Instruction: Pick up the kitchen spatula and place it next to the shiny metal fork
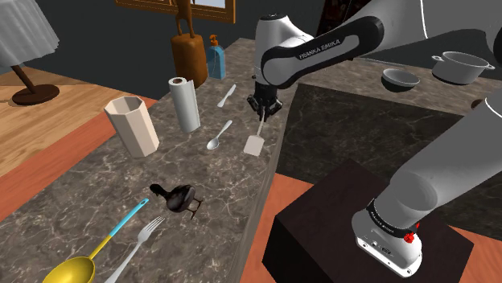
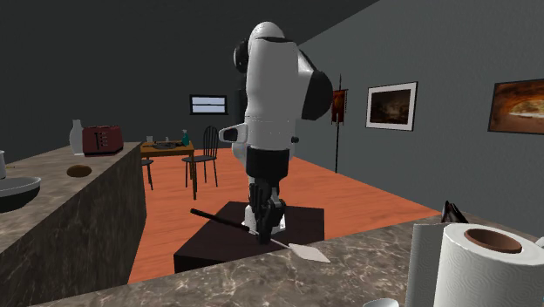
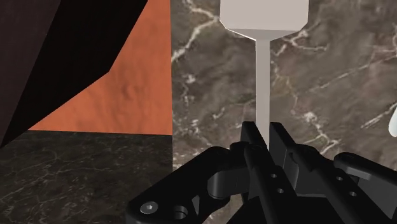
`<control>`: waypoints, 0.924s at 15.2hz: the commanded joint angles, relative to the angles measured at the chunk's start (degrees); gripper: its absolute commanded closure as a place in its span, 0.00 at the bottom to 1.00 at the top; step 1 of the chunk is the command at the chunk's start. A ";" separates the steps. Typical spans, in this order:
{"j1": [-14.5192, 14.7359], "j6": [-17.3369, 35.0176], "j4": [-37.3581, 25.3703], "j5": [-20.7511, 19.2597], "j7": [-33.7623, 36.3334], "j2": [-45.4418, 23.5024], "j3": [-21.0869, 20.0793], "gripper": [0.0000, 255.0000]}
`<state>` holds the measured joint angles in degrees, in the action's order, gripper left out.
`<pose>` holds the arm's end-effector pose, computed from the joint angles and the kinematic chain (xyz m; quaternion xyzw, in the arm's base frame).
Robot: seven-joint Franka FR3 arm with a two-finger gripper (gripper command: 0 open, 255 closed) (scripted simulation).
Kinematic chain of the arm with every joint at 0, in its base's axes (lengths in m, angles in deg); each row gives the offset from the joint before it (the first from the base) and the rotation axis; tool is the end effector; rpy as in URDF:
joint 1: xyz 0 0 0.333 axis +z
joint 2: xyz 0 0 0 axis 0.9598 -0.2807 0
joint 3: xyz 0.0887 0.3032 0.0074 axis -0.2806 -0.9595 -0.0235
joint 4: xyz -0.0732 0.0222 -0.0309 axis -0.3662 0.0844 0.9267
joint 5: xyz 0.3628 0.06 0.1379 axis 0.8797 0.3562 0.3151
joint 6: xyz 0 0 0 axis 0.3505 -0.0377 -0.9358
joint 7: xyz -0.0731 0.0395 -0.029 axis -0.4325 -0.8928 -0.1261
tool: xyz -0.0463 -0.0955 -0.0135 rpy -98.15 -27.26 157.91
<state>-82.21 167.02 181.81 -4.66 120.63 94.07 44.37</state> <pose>0.4931 0.1336 0.4071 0.8752 -0.4825 0.0295 0.0157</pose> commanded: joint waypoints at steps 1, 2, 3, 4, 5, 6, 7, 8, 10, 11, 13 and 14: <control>0.00 -1.56 -0.76 0.43 -0.43 0.85 0.13 1.00; 0.00 -2.33 -1.22 0.60 -0.59 1.19 0.18 1.00; 0.01 -3.10 -1.70 0.75 -0.75 1.51 0.23 1.00; 0.01 -3.87 -2.18 0.90 -0.89 1.83 0.28 1.00; 0.01 -4.27 -2.44 0.97 -0.97 1.98 0.31 1.00; 0.66 -4.30 -1.71 1.40 0.11 2.76 -0.38 1.00; 1.32 -4.35 -1.05 1.83 1.21 3.49 -1.08 1.00; 1.97 -4.42 -0.46 2.25 2.33 4.18 -1.80 1.00; 3.29 -4.59 0.53 3.09 4.64 5.39 -3.31 1.00; 3.95 -4.70 0.92 3.50 5.82 5.92 -4.08 1.00; 5.25 -4.93 1.52 4.28 8.26 6.80 -5.69 1.00; 5.90 -5.06 1.71 4.64 9.51 7.16 -6.52 1.00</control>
<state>-77.09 162.03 182.79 -0.66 128.86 100.36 38.67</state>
